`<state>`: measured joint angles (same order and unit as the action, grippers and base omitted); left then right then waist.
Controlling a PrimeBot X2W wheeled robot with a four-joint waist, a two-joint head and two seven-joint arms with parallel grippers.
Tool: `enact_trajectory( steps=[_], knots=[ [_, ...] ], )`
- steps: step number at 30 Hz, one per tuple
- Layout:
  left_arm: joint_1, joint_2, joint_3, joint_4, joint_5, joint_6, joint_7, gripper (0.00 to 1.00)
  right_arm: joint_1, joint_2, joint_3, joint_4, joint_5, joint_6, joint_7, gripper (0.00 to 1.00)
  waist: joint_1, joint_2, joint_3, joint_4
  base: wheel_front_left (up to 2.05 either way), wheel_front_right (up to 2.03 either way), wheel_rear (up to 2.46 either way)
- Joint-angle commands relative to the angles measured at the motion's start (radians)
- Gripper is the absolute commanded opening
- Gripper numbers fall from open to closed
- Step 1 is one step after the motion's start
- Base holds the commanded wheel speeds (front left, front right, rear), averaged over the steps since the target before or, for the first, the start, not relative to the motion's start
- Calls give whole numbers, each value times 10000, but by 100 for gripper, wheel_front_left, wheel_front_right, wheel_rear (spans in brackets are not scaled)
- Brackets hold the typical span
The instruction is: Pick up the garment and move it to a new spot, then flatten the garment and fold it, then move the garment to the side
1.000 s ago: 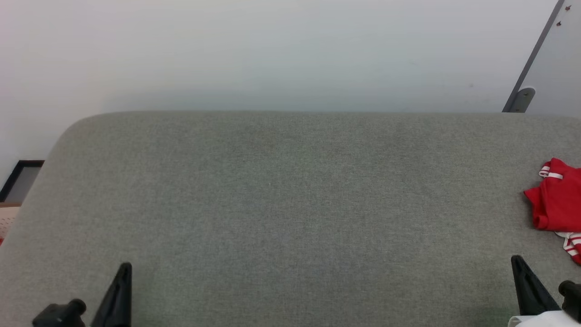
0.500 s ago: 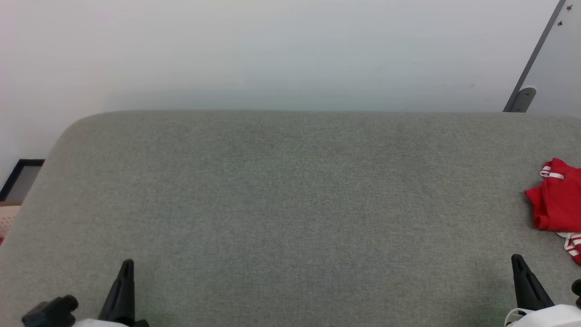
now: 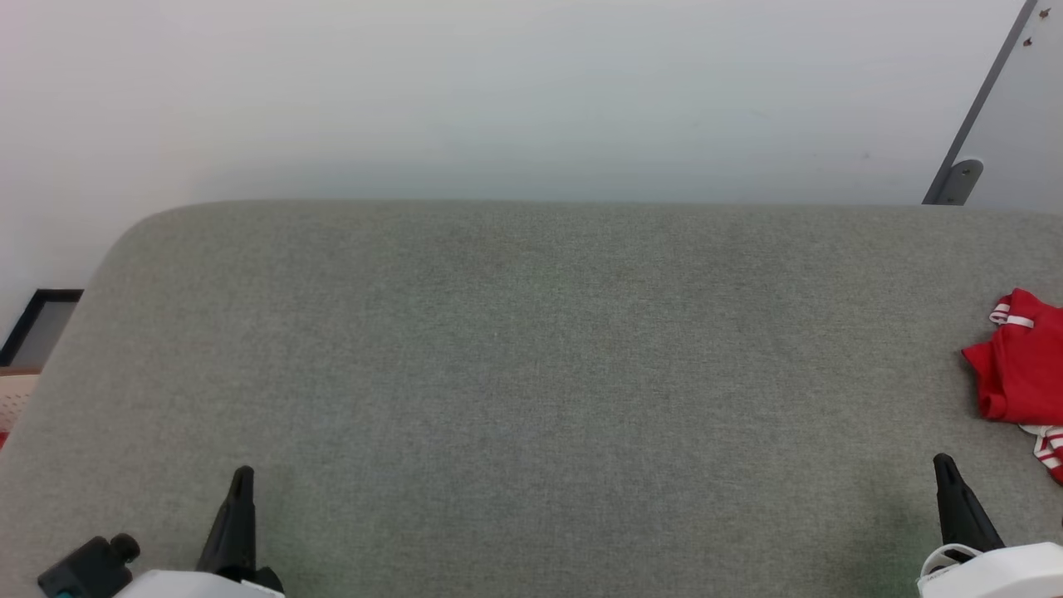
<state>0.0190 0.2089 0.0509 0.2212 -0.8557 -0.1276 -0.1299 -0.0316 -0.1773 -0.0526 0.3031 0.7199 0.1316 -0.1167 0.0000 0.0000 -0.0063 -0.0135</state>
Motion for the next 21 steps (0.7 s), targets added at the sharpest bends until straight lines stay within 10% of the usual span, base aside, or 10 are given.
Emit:
enact_trajectory(
  steps=[1, 21],
  knots=[
    [-263, 20, 96, -84, -331, -14, 103, 0, -264, 2, -70, -176, 379, -4, 88, 0, 0, 0, 1, 3, 0, 0, 0],
    [-577, -446, 261, -2, -2443, -23, 786, 0, -441, 375, -243, -311, 2871, -6, 740, 0, 0, 0, 21, 31, 0, 0, 0]
  ],
)
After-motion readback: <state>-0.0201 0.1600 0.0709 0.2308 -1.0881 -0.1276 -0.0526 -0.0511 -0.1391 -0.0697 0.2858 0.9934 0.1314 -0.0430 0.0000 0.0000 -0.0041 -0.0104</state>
